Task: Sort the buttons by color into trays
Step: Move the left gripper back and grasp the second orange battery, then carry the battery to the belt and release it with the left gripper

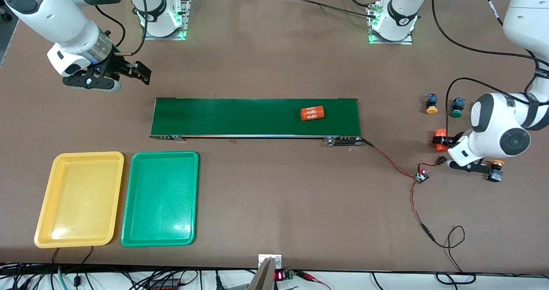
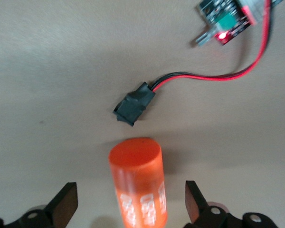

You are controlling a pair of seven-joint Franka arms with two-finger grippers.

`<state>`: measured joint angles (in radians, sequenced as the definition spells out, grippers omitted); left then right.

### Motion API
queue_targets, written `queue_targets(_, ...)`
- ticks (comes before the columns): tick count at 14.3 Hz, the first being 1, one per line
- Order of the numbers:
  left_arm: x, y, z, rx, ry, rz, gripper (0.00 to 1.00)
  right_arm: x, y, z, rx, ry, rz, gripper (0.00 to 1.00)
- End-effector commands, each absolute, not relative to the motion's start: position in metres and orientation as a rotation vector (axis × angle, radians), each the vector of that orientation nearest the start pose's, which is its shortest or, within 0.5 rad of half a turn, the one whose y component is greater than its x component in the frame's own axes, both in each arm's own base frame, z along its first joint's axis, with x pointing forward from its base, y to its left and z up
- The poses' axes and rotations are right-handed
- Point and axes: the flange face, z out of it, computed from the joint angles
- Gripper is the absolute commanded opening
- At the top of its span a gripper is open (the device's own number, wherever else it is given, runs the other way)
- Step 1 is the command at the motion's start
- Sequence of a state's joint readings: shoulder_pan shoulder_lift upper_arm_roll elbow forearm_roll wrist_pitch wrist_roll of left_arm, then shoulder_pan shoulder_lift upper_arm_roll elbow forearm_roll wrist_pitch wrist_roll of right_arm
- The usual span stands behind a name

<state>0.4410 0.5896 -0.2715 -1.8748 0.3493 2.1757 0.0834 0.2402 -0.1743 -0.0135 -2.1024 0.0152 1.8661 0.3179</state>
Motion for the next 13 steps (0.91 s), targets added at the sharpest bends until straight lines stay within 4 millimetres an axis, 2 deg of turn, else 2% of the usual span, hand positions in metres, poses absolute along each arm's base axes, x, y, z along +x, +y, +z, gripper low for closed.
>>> queue_targets(1, 0.579, 0.123, 0.176, -3.040, 0.195, 0.340, 0.62, 0.482, 0.111, 0.489, -3.130, 0.155, 0.107, 1.00)
queue_targets(2, 0.580, 0.123, 0.179, -3.038, 0.201, 0.336, 0.46, 0.483, 0.110, 0.488, -3.129, 0.160, 0.108, 1.00)
queue_targets(4, 0.580, 0.123, 0.181, -3.034, 0.208, 0.355, 0.22, 0.483, 0.110, 0.488, -3.129, 0.160, 0.108, 1.00)
queue_targets(6, 0.582, 0.120, 0.185, -3.035, 0.213, 0.353, 0.16, 0.482, 0.109, 0.489, -3.131, 0.159, 0.109, 1.00)
queue_targets(7, 0.583, 0.117, 0.197, -3.024, 0.215, 0.371, 0.16, 0.483, 0.108, 0.489, -3.129, 0.162, 0.110, 1.00)
queue_targets(10, 0.605, 0.067, 0.259, -2.993, 0.327, 0.464, 0.14, 0.483, 0.107, 0.490, -3.129, 0.164, 0.107, 1.00)
queue_targets(12, 0.613, 0.014, 0.296, -2.969, 0.488, 0.568, 0.14, 0.483, 0.108, 0.490, -3.128, 0.164, 0.110, 1.00)
queue_targets(13, 0.611, -0.010, 0.304, -2.955, 0.595, 0.597, 0.14, 0.483, 0.108, 0.490, -3.128, 0.164, 0.110, 1.00)
